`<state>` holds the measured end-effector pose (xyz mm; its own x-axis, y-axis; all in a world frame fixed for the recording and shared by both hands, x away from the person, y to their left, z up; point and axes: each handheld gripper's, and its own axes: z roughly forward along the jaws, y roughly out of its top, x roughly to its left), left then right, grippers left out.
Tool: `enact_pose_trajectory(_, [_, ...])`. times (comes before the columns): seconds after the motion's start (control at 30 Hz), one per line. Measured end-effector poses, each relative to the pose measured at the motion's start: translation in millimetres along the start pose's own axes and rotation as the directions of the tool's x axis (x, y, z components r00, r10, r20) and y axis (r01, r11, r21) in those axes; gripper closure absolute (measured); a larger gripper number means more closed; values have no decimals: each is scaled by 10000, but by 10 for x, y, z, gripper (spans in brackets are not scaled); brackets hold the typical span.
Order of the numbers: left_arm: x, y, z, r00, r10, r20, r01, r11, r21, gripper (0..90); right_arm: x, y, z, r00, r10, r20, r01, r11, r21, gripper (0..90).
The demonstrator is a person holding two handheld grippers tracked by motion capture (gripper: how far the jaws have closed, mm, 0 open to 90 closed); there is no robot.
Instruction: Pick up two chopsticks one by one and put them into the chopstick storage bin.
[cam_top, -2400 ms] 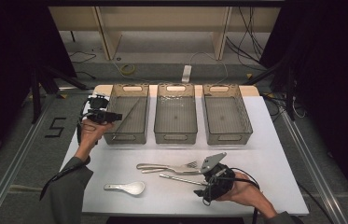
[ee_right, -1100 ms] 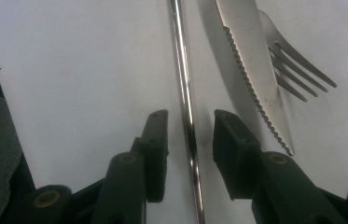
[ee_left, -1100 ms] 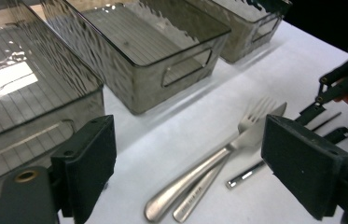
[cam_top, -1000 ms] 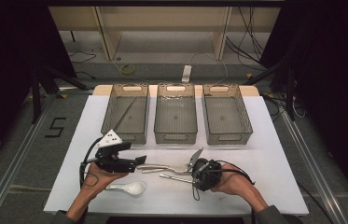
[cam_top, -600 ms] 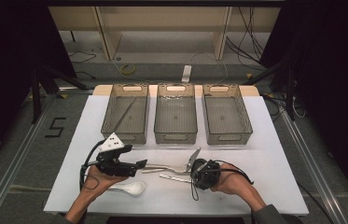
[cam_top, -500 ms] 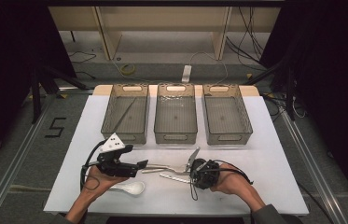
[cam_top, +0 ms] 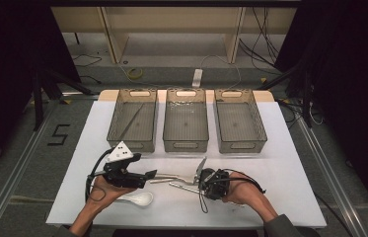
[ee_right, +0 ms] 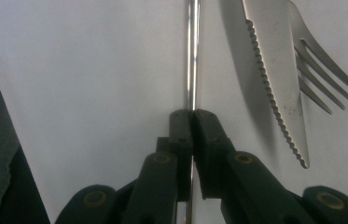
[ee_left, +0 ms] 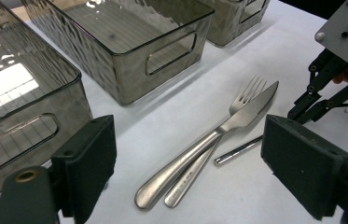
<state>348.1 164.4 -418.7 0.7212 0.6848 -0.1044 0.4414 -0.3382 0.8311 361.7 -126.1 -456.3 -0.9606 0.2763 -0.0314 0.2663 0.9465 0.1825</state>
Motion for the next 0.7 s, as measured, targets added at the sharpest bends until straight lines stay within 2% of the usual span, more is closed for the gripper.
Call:
enact_pose_trajectory(0.1, [-7,-2,6,10000,35,-17,-35,10000,10,178,21,13,-8,9997,-230,118,229,9997,111,868])
enact_pose_trajectory(0.2, [-14,-5,14,10000,66,22,-66,10000,54,180,34,1,-17,9999,-127,54,126,9999,23,869])
enact_pose_trajectory(0.3, [-29,-6,33,9998,146,95,-147,9998,143,180,37,-10,-59,9990,-438,11,438,9990,-19,871])
enact_pose_trajectory(0.33, [-38,-5,39,9997,214,128,-216,9996,162,180,48,-10,-95,9993,-380,37,381,9991,-196,871])
enact_pose_trajectory(0.4, [-55,-5,50,9993,332,191,-336,9992,212,181,46,-14,-113,9989,-471,86,473,9986,-224,871])
enact_pose_trajectory(0.43, [-63,-5,58,9991,378,216,-383,9989,254,182,57,-11,-133,9995,-281,167,286,9991,-298,871])
enact_pose_trajectory(0.5, [-88,-8,81,9986,421,324,-432,9985,331,182,50,-19,-174,9989,-467,109,470,9981,-387,871])
enact_pose_trajectory(0.57, [-117,-10,110,9971,583,480,-606,9970,484,183,57,-17,-223,9991,-397,136,404,9977,-545,871])
enact_pose_trajectory(0.7, [-180,-26,210,9898,1033,983,-1131,9886,998,185,84,-5,-308,9982,-537,265,558,9946,-876,870])
